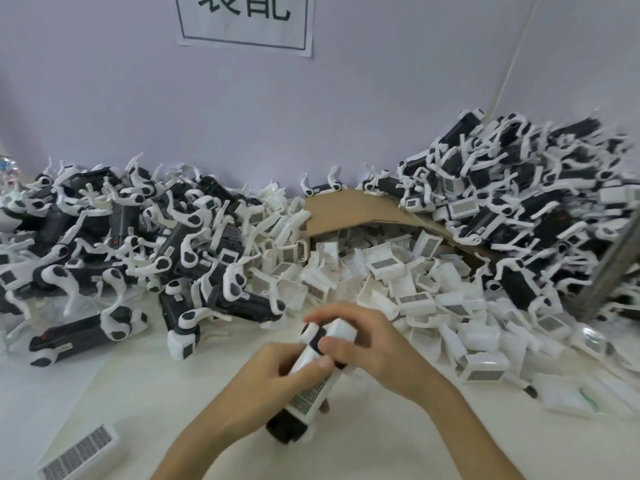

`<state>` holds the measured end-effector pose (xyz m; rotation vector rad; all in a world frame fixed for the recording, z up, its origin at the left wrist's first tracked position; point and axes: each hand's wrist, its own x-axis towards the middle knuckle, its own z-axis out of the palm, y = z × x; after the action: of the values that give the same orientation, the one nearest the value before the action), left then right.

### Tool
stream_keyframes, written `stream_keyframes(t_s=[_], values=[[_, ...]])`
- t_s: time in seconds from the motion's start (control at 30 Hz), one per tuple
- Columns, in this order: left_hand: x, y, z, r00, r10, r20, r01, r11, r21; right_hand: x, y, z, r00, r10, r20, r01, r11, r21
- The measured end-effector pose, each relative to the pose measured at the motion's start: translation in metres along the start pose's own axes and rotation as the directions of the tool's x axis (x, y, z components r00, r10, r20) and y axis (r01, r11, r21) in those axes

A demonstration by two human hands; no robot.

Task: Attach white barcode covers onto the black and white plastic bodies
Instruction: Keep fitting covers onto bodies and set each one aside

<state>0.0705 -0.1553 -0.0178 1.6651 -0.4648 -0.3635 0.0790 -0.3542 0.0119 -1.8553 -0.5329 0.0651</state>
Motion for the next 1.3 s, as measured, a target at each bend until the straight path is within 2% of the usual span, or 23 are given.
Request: stream_keyframes(t_s=[0.1, 0.17, 0.2, 0.3, 0.33, 0.4, 0.43, 0.47, 0.5, 0.53, 0.57, 0.63, 0.7, 0.77, 0.83, 0.93, 0.97, 1.07, 1.1, 1.17, 1.3], values=[[0.006, 0.003, 0.000, 0.995, -0.036, -0.092, 0.033, 0.999, -0.029, 0.001, -0.005, -0.009, 0.993, 0.047, 0.108, -0.041, 0.998, -0.056], [0.010, -0.002, -0.003, 0.977, -0.080, -0.197, 0.026, 0.965, -0.261, 0.003, -0.013, -0.013, 0.987, 0.080, 0.137, -0.075, 0.996, -0.045], [0.012, -0.001, -0.007, 0.957, -0.103, -0.272, 0.009, 0.945, -0.328, 0.003, -0.017, -0.015, 0.985, 0.094, 0.141, -0.089, 0.995, -0.044], [0.019, 0.009, -0.026, 0.854, -0.091, -0.511, -0.104, 0.934, -0.341, 0.009, -0.035, -0.036, 0.982, 0.117, 0.147, -0.107, 0.991, -0.077], [0.016, 0.011, -0.033, 0.826, -0.122, -0.551, -0.119, 0.917, -0.381, 0.014, -0.043, -0.050, 0.990, 0.108, 0.088, -0.101, 0.991, -0.086], [0.016, 0.007, -0.039, 0.830, -0.134, -0.541, -0.133, 0.895, -0.426, 0.025, -0.066, -0.095, 0.971, 0.085, -0.224, -0.077, 0.996, 0.045], [0.017, 0.006, -0.037, 0.840, -0.123, -0.528, -0.131, 0.899, -0.419, 0.030, -0.082, -0.123, 0.906, 0.097, -0.413, -0.007, 0.977, 0.214], [0.019, 0.006, -0.034, 0.847, -0.114, -0.519, -0.125, 0.906, -0.404, 0.035, -0.100, -0.152, 0.818, 0.108, -0.564, 0.131, 0.921, 0.366], [0.021, 0.002, -0.031, 0.848, -0.104, -0.520, -0.126, 0.913, -0.388, 0.038, -0.114, -0.180, 0.719, 0.127, -0.683, 0.236, 0.880, 0.412], [0.022, -0.001, -0.028, 0.852, -0.095, -0.515, -0.126, 0.917, -0.377, 0.040, -0.125, -0.204, 0.628, 0.142, -0.765, 0.222, 0.910, 0.351], [0.022, -0.004, -0.025, 0.856, -0.090, -0.509, -0.126, 0.919, -0.374, 0.041, -0.131, -0.219, 0.563, 0.146, -0.813, 0.097, 0.966, 0.240], [0.022, -0.004, -0.023, 0.854, -0.071, -0.515, -0.138, 0.925, -0.355, 0.044, -0.125, -0.225, 0.513, 0.081, -0.854, -0.158, 0.987, -0.002], [0.023, -0.006, -0.024, 0.841, -0.063, -0.537, -0.134, 0.938, -0.320, 0.041, -0.100, -0.199, 0.570, -0.018, -0.822, -0.227, 0.958, -0.178], [0.024, -0.012, -0.027, 0.827, -0.084, -0.555, -0.119, 0.941, -0.318, 0.032, -0.062, -0.155, 0.605, -0.065, -0.794, -0.216, 0.946, -0.242], [0.026, -0.015, -0.032, 0.794, -0.120, -0.596, -0.104, 0.939, -0.327, 0.022, -0.022, -0.104, 0.636, -0.029, -0.771, -0.227, 0.948, -0.223], [0.025, -0.020, -0.033, 0.714, -0.128, -0.688, -0.114, 0.949, -0.294, 0.014, 0.027, -0.032, 0.750, 0.019, -0.661, -0.246, 0.936, -0.251], [0.023, -0.021, -0.031, 0.682, -0.109, -0.723, -0.128, 0.956, -0.265, 0.013, 0.041, -0.015, 0.796, 0.023, -0.604, -0.264, 0.913, -0.313], [0.016, -0.020, -0.026, 0.592, -0.017, -0.806, -0.198, 0.966, -0.167, 0.013, 0.064, 0.011, 0.936, 0.036, -0.350, -0.273, 0.702, -0.657], [0.012, -0.019, -0.023, 0.569, 0.017, -0.822, -0.227, 0.964, -0.137, 0.014, 0.068, 0.012, 0.948, 0.028, -0.316, -0.249, 0.683, -0.687], [0.009, -0.012, -0.021, 0.535, 0.021, -0.844, -0.257, 0.956, -0.139, 0.015, 0.072, 0.013, 0.932, -0.014, -0.363, -0.226, 0.760, -0.609], [0.005, -0.010, -0.031, 0.585, -0.008, -0.811, -0.250, 0.950, -0.190, 0.014, 0.073, 0.012, 0.898, -0.004, -0.439, -0.217, 0.865, -0.452]])
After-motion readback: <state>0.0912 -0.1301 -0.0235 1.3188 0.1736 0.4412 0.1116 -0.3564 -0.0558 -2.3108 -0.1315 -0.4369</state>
